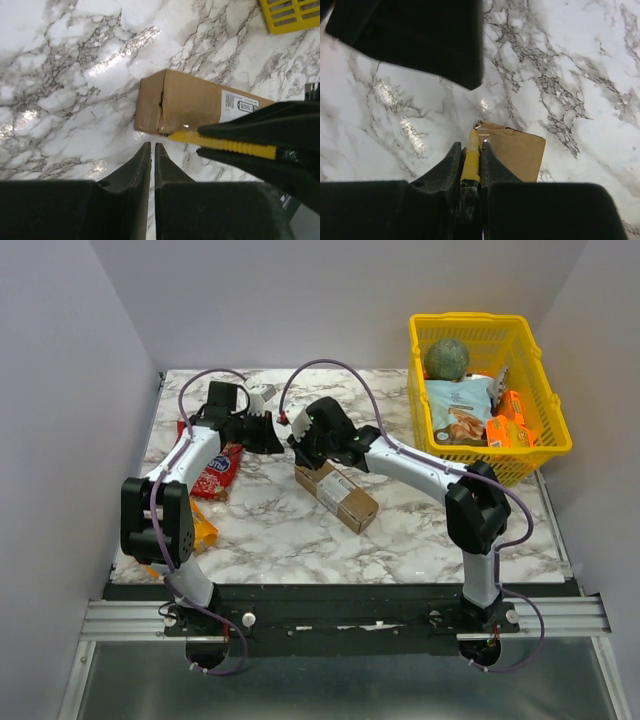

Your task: Unpack the express box

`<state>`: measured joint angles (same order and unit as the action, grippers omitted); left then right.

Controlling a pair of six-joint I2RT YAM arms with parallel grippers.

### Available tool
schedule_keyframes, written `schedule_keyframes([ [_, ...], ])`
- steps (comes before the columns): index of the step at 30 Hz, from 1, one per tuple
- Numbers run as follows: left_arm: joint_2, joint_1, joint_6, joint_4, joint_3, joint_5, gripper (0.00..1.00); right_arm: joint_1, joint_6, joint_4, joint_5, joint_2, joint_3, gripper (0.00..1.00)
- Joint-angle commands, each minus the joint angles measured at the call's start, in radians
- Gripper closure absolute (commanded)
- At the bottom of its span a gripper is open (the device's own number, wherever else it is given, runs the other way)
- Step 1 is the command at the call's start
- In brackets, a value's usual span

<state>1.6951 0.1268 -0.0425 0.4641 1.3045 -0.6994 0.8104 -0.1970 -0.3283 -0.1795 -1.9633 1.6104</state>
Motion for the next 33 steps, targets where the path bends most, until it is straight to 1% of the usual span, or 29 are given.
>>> schedule_keyframes([
  [1, -0.094, 0.002, -0.086, -0.148, -0.112, -0.02, 0.89, -0.001, 0.01, 0.054, 0.081, -0.013, 0.036, 0.99],
  [3, -0.095, 0.002, -0.111, -0.183, -0.149, -0.051, 0.91, 0.0, 0.008, 0.048, 0.109, 0.006, 0.011, 0.99],
  [5, -0.089, 0.002, -0.154, -0.231, -0.168, -0.1, 0.95, -0.001, 0.011, 0.049, 0.132, 0.041, -0.036, 1.0],
  [6, -0.087, 0.002, -0.167, -0.301, -0.18, -0.126, 0.96, 0.001, 0.017, 0.052, 0.143, 0.05, -0.052, 1.0],
  [7, -0.072, 0.004, -0.186, -0.336, -0.179, -0.177, 0.99, 0.001, 0.021, 0.055, 0.161, 0.064, -0.066, 1.0],
  [9, -0.042, 0.005, -0.253, -0.416, -0.15, -0.207, 1.0, 0.001, 0.027, 0.061, 0.173, 0.066, -0.086, 1.0],
  [11, 0.027, 0.008, -0.313, -0.442, -0.113, -0.23, 1.0, 0.001, 0.03, 0.064, 0.173, 0.063, -0.087, 0.99],
  [12, 0.047, 0.008, -0.327, -0.438, -0.076, -0.23, 1.0, 0.001, 0.034, 0.067, 0.199, 0.06, -0.086, 1.0],
  [14, 0.06, 0.007, -0.335, -0.417, -0.065, -0.224, 1.0, -0.001, 0.045, 0.066, 0.209, 0.046, -0.08, 1.0],
  [15, 0.042, 0.007, -0.335, -0.436, -0.115, -0.213, 1.0, 0.001, 0.051, 0.066, 0.213, 0.044, -0.07, 0.99],
  [17, -0.076, -0.003, -0.35, -0.488, -0.212, -0.154, 1.0, -0.001, 0.057, 0.066, 0.212, 0.037, -0.063, 1.0],
  [18, -0.127, -0.016, -0.364, -0.545, -0.331, -0.082, 1.0, 0.001, 0.067, 0.064, 0.212, 0.027, -0.057, 1.0],
  [19, -0.231, -0.019, -0.347, -0.579, -0.39, -0.068, 1.0, 0.001, 0.07, 0.064, 0.207, 0.024, -0.053, 1.0],
  [20, -0.285, -0.016, -0.303, -0.603, -0.442, -0.066, 1.0, 0.0, 0.073, 0.06, 0.201, 0.023, -0.052, 0.99],
  [21, -0.337, 0.009, -0.234, -0.637, -0.529, -0.08, 1.0, -0.001, 0.077, 0.057, 0.198, 0.017, -0.05, 1.0],
  [22, -0.432, 0.028, -0.088, -0.636, -0.566, -0.089, 1.0, -0.001, 0.083, 0.055, 0.196, 0.015, -0.047, 1.0],
  [24, -0.511, 0.057, 0.022, -0.669, -0.669, -0.075, 1.0, -0.001, 0.087, 0.046, 0.186, 0.014, -0.046, 1.0],
  [25, -0.553, 0.083, 0.064, -0.673, -0.685, -0.086, 1.0, -0.001, 0.088, 0.043, 0.184, 0.014, -0.044, 1.0],
  [26, -0.564, 0.102, 0.132, -0.668, -0.694, -0.092, 1.0, -0.001, 0.088, 0.037, 0.186, 0.012, -0.043, 0.99],
  [27, -0.571, 0.123, 0.16, -0.651, -0.694, -0.094, 1.0, 0.001, 0.09, 0.035, 0.184, 0.011, -0.043, 0.99],
  [28, -0.574, 0.184, 0.194, -0.642, -0.689, -0.086, 1.0, 0.0, 0.091, 0.034, 0.184, 0.006, -0.041, 1.0],
  [29, -0.574, 0.219, 0.245, -0.642, -0.688, -0.043, 1.0, -0.001, 0.093, 0.029, 0.184, 0.006, -0.041, 1.0],
  [31, -0.572, 0.298, 0.288, -0.702, -0.698, 0.006, 1.0, -0.001, 0.1, 0.029, 0.158, 0.004, -0.04, 1.0],
  [32, -0.566, 0.369, 0.302, -0.731, -0.703, 0.071, 1.0, 0.001, 0.103, 0.025, 0.156, 0.001, -0.038, 1.0],
  [33, -0.555, 0.41, 0.335, -0.778, -0.706, 0.093, 1.0, 0.0, 0.103, 0.025, 0.153, 0.003, -0.038, 1.0],
])
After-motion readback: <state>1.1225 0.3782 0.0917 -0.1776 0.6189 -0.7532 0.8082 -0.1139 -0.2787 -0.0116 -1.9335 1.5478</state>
